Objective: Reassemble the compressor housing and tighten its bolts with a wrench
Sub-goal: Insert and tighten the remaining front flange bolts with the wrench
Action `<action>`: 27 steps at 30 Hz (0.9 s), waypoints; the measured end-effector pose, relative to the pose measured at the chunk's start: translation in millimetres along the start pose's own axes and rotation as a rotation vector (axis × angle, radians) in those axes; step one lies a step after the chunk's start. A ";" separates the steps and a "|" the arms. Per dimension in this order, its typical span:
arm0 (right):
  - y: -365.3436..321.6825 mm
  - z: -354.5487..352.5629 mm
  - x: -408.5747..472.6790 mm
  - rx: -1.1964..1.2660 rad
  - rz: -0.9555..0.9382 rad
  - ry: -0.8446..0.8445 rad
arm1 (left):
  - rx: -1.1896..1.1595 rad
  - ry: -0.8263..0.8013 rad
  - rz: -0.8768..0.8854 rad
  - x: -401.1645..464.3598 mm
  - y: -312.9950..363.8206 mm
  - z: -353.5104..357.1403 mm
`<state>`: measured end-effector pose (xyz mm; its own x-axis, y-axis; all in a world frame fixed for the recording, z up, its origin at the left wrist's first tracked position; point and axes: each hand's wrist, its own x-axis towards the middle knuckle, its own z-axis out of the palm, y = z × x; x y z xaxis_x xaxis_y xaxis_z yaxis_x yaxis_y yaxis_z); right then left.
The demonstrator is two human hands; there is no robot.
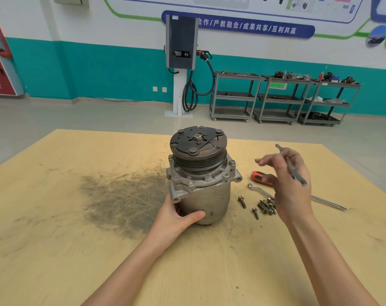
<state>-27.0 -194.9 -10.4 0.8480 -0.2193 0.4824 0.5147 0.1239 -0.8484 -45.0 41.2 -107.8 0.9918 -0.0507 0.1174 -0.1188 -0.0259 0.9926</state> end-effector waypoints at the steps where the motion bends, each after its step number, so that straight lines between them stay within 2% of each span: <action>1: -1.5 2.0 0.0 -0.025 -0.015 0.017 | -0.001 0.000 -0.001 0.1 0.0 0.0; 3: -6.9 4.2 -0.3 0.003 0.016 0.008 | 0.004 -0.001 -0.004 0.3 0.0 0.1; 7: -12.5 7.3 2.6 0.077 0.104 -0.123 | 0.021 0.008 -0.010 0.9 -1.8 0.0; 12: -15.8 10.3 0.1 0.164 0.105 -0.124 | 0.021 0.001 -0.012 1.6 -2.4 -0.2; 18: -15.9 4.6 -0.2 0.141 0.118 -0.228 | 0.009 0.000 -0.002 0.9 -1.1 0.2; 27: -8.0 12.4 0.7 0.110 0.132 -0.160 | 0.017 -0.002 -0.010 1.1 -2.2 0.2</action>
<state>-28.9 -184.1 -0.5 0.9134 -0.0397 0.4050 0.4016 0.2484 -0.8815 -43.6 41.0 -109.9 0.9929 -0.0519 0.1070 -0.1092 -0.0431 0.9931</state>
